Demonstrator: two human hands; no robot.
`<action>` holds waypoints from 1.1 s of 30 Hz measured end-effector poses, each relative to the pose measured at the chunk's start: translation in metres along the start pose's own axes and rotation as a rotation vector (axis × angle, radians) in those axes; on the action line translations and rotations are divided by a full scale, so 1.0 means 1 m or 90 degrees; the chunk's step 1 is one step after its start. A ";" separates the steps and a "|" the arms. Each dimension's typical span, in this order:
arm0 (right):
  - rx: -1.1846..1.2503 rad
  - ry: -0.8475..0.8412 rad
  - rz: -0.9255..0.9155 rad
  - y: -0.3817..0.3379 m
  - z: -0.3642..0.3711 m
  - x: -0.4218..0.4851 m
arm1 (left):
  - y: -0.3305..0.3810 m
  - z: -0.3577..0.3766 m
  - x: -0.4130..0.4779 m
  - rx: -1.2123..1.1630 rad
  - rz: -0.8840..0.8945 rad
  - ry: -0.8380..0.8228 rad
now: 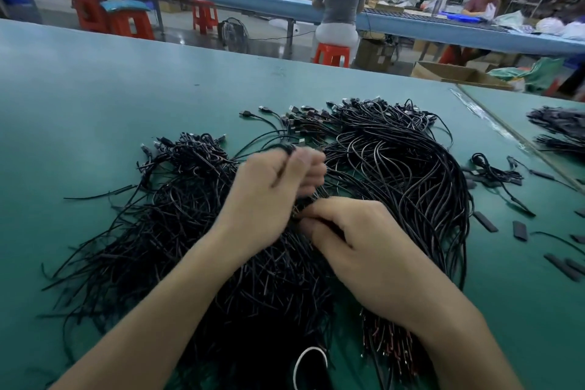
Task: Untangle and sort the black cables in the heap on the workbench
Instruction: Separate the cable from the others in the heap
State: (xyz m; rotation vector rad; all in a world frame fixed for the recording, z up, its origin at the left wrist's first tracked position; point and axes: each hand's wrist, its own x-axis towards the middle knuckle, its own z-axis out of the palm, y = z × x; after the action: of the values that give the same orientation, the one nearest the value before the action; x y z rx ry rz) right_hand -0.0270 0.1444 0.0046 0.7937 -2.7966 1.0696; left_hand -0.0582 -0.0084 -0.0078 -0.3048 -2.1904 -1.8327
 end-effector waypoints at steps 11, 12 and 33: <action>0.311 0.121 -0.069 0.008 -0.016 0.003 | 0.020 -0.008 -0.010 -0.040 -0.206 -0.349; 0.320 0.117 -0.074 0.008 -0.016 0.003 | 0.020 -0.009 -0.010 -0.094 -0.216 -0.357; 0.246 0.267 -0.126 -0.002 0.000 0.005 | 0.020 0.001 -0.011 -0.392 -0.349 -0.376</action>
State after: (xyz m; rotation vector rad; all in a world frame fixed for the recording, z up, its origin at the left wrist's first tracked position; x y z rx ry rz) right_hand -0.0299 0.1405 0.0068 0.7451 -2.1524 1.5497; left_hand -0.0417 -0.0040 0.0073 -0.4378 -2.1100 -3.0527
